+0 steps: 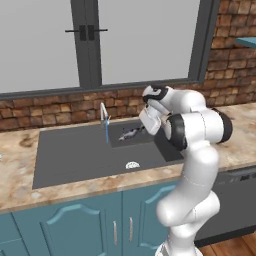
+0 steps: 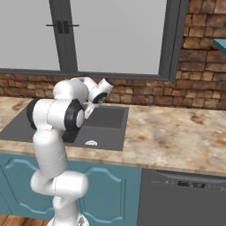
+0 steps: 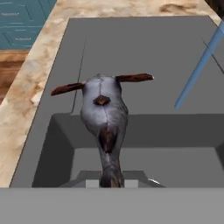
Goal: Take the fish out of the fridge, briefly rinse it in the sink, and place it on the tray next to the sink.
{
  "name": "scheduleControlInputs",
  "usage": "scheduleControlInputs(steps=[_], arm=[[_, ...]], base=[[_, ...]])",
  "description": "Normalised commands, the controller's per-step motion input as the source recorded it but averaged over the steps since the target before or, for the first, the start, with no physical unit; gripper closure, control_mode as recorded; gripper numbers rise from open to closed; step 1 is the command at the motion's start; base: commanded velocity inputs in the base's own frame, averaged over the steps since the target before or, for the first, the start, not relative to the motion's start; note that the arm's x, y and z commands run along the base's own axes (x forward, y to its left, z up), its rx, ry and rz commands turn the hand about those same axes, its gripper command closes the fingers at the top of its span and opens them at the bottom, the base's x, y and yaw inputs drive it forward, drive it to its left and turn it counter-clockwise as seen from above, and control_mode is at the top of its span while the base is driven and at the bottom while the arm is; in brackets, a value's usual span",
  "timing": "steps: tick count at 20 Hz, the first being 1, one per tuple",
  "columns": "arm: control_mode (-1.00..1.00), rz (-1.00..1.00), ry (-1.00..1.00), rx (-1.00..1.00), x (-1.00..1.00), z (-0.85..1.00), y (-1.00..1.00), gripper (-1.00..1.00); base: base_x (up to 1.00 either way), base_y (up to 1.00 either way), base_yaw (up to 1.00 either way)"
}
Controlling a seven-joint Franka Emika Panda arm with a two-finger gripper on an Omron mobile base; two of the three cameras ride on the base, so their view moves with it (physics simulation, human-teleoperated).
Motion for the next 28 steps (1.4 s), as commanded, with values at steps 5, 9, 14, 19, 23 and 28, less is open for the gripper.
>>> scheduleControlInputs(steps=[5,9,14,19,23,28], arm=[[-1.00,0.04,-0.09,0.00,0.43,-0.23,0.41,1.00],[-1.00,0.00,-0.01,0.05,0.68,-0.12,0.33,1.00],[-1.00,0.00,-0.01,0.06,0.68,-0.12,0.27,1.00],[-1.00,0.00,-0.01,0.02,0.52,-0.19,0.25,1.00],[-1.00,-0.02,0.00,0.00,0.44,-0.11,0.26,1.00],[-1.00,-0.06,0.00,0.00,0.40,-0.07,0.16,1.00]], base=[[0.00,0.00,0.00],[0.00,0.00,0.00],[0.00,0.00,0.00],[0.00,0.00,0.00],[0.00,0.00,0.00],[0.00,0.00,0.00]])
